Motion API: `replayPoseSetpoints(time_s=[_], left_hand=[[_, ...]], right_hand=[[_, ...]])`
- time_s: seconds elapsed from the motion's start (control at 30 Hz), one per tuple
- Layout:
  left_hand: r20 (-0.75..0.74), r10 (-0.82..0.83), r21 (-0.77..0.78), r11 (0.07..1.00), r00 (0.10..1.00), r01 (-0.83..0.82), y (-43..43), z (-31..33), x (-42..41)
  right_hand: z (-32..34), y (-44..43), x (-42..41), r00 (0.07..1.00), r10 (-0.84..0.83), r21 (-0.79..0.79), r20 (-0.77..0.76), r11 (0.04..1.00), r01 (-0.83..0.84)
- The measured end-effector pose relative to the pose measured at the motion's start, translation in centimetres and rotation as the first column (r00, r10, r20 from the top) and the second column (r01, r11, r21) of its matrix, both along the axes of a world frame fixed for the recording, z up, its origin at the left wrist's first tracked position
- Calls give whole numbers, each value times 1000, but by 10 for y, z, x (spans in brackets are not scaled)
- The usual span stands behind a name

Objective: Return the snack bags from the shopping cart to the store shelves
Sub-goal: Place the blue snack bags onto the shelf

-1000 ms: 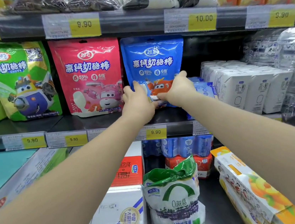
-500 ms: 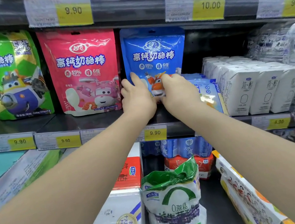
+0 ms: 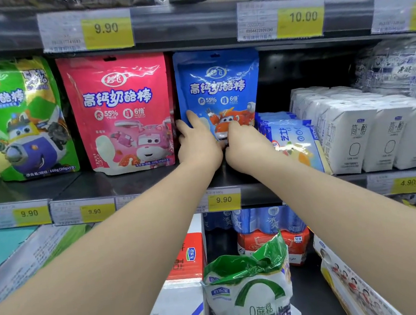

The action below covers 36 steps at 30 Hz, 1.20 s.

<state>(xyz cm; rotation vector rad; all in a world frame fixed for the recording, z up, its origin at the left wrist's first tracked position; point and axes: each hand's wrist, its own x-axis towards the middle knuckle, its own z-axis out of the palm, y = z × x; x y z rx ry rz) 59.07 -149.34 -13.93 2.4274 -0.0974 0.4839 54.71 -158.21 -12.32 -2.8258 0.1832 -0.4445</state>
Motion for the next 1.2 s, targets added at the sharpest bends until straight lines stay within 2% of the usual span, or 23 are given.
replayPoseSetpoints(time_s=[0.17, 0.37, 0.47, 0.63, 0.77, 0.87, 1.2], left_hand=[[-8, -9, 18, 1000, 1000, 9, -2, -1, 7], [-53, -51, -36, 998, 997, 49, 1, -2, 12], [-27, -34, -26, 999, 999, 34, 2, -2, 8], [15, 38, 47, 998, 999, -39, 2, -3, -4], [33, 41, 61, 997, 999, -43, 2, -1, -15], [44, -10, 84, 996, 999, 7, 2, -2, -21], [-91, -158, 143, 975, 983, 169, 10, -1, -27]], right_hand=[[8, 1, 5, 999, -10, 80, -41, 997, 14], [3, 1, 1, 997, 17, 62, -73, 998, -12], [5, -1, -6, 994, 36, 48, -102, 998, -31], [7, -2, -16, 994, 105, 23, -11, 994, -105], [5, -1, -18, 993, 114, 47, -17, 992, -114], [4, -4, -17, 990, 139, 62, -29, 989, -137], [-2, -2, -23, 975, 175, 32, -138, 984, -172]])
